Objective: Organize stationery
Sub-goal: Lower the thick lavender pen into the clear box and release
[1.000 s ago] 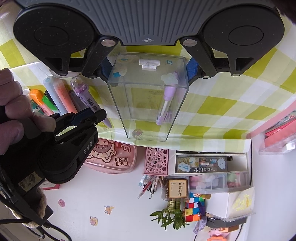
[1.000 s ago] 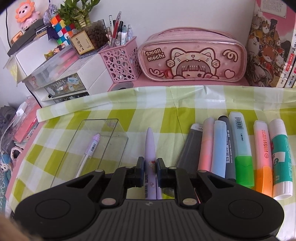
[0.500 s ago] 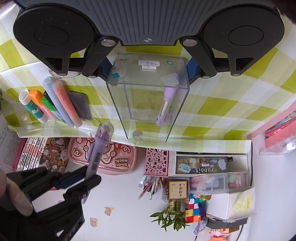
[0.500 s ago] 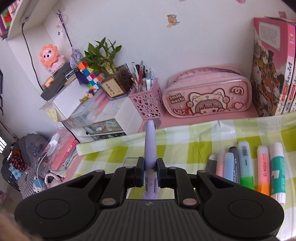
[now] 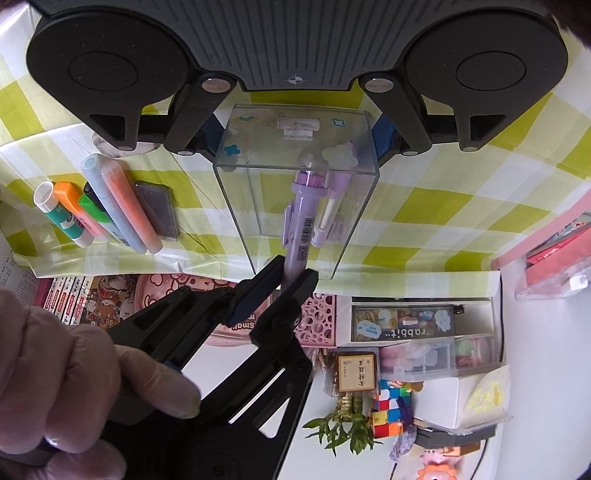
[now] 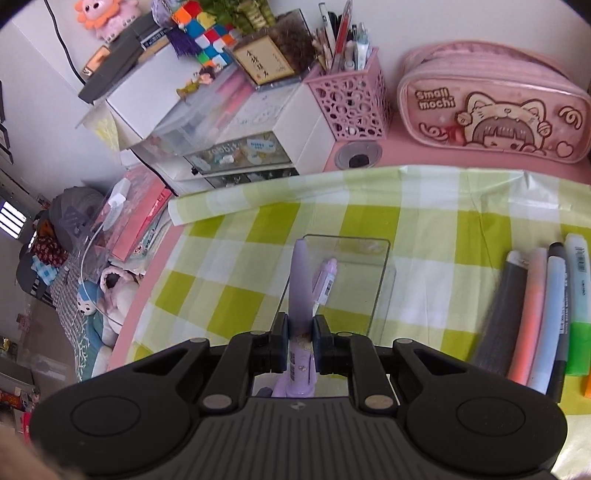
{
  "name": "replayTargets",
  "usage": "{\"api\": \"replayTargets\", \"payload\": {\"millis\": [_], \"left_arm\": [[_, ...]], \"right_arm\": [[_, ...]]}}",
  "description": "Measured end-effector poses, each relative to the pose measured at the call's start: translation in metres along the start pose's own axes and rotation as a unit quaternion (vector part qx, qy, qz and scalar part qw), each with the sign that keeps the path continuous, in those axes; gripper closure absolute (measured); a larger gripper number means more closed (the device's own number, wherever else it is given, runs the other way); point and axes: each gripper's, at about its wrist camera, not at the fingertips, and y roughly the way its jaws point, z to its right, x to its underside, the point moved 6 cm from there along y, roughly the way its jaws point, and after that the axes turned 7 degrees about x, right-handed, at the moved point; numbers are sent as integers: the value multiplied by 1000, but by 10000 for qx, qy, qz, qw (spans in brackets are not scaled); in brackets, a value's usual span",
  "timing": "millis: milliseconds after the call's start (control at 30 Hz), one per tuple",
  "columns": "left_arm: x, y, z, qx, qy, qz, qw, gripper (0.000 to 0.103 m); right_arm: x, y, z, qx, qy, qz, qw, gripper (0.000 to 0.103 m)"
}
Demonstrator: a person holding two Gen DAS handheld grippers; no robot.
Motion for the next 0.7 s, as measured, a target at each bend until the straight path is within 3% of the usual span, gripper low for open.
{"api": "replayTargets", "payload": {"millis": [500,700], "left_arm": [[0,0,0,26,10,2,10000,30],[0,0,0,26,11,2,10000,29]], "right_arm": [[-15,35,9,560,650,-250,9960,86],[-19,36,5,779,566,-239,9951,86]]}}
